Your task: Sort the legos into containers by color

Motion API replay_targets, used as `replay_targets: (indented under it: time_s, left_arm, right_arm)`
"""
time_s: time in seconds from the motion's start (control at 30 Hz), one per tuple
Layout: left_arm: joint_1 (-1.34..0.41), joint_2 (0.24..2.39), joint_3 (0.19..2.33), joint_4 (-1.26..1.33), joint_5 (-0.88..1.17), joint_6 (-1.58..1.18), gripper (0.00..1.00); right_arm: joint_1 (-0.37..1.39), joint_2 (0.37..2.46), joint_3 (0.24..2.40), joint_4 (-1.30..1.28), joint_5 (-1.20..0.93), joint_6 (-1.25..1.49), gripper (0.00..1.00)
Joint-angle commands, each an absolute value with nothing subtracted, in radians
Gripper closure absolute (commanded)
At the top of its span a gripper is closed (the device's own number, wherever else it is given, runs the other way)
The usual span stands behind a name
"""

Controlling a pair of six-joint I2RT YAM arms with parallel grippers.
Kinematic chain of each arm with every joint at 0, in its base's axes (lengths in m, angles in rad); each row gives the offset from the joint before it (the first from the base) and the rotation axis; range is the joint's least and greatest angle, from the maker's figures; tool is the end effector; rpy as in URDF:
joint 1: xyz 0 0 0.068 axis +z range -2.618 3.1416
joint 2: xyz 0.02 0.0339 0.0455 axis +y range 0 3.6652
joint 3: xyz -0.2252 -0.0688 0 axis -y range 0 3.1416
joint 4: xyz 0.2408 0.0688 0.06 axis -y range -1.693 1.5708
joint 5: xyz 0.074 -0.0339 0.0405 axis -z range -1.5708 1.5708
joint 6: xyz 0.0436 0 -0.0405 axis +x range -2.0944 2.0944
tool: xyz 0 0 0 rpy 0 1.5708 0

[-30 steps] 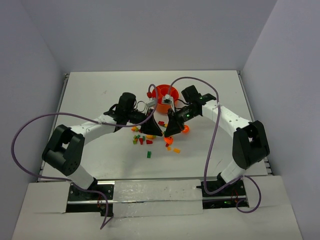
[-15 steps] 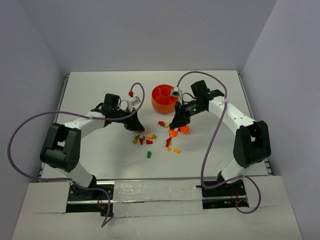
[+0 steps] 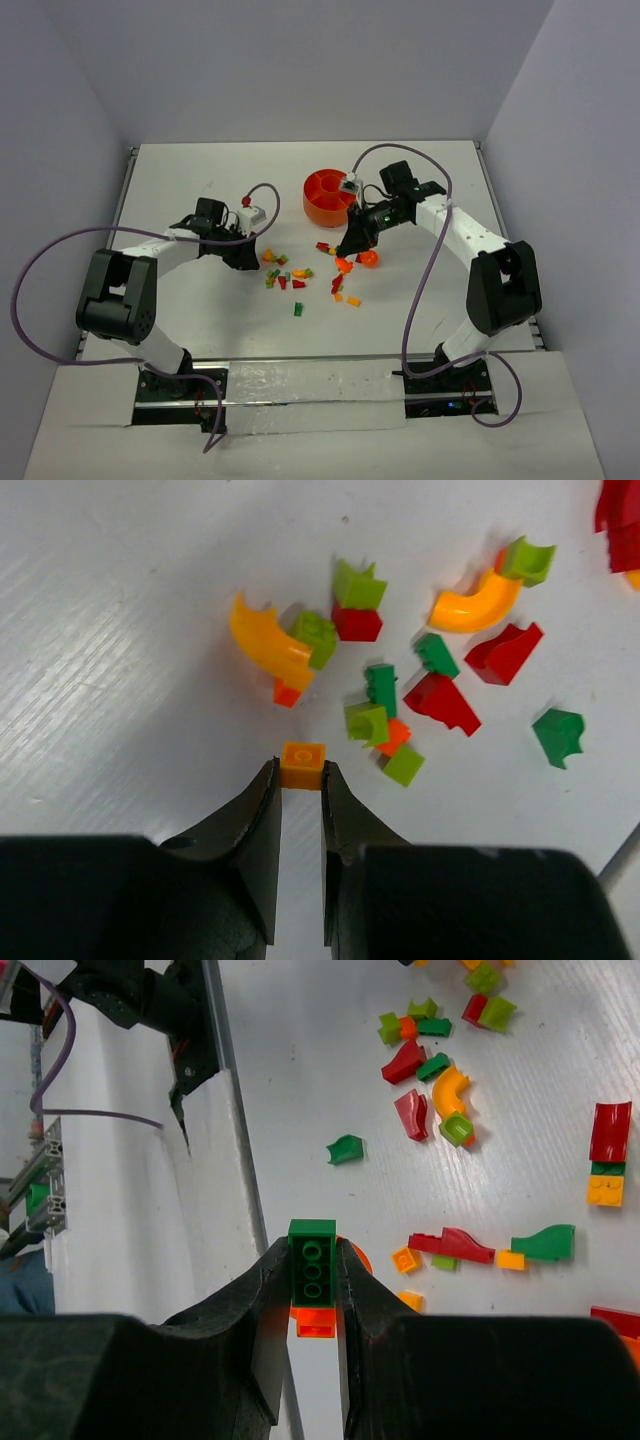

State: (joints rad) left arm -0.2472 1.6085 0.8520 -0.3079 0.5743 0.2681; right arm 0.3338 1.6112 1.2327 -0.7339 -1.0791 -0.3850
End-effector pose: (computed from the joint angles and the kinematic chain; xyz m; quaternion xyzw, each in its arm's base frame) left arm 0.2836 -0.0960 0.1202 0.3052 0.8798 -0.2717 0.2431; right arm 0.2868 0.1401 0.2205 -0.4031 0.7411 0.4952 0.2077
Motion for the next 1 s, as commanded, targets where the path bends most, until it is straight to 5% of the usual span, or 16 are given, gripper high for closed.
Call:
replay_targets:
  time_s: [0.0, 0.17, 0.3, 0.57, 0.97]
  left_arm:
    - [-0.242, 1.6, 0.851, -0.338, 0.514, 0.321, 0.83]
    - [-0.236, 1.559, 0.872, -0.373, 0.61, 0.336, 0.36]
    - [-0.236, 1.529, 0.933, -0.413, 0.782, 0.324, 0.24]
    - [-0.275, 1.411, 0.949, -0.195, 0.887, 0.006, 0.24]
    - [-0.458, 1.51, 1.017, -0.1, 0.8, -0.345, 0.23]
  right_arm:
    - [0.345, 1.596, 1.219, -0.65, -1.065, -0.315, 1.0]
    - [0.347, 1.558, 1.15, -0.476, -1.065, -0.158, 1.0]
    - [0.351, 1.548, 1.109, -0.349, -1.075, -0.027, 1.0]
    - [0.356, 1.507, 0.979, 0.041, -0.876, 0.477, 1.0]
    - [0.473, 1.534, 1.144, -0.19, -0.461, 0.597, 1.0]
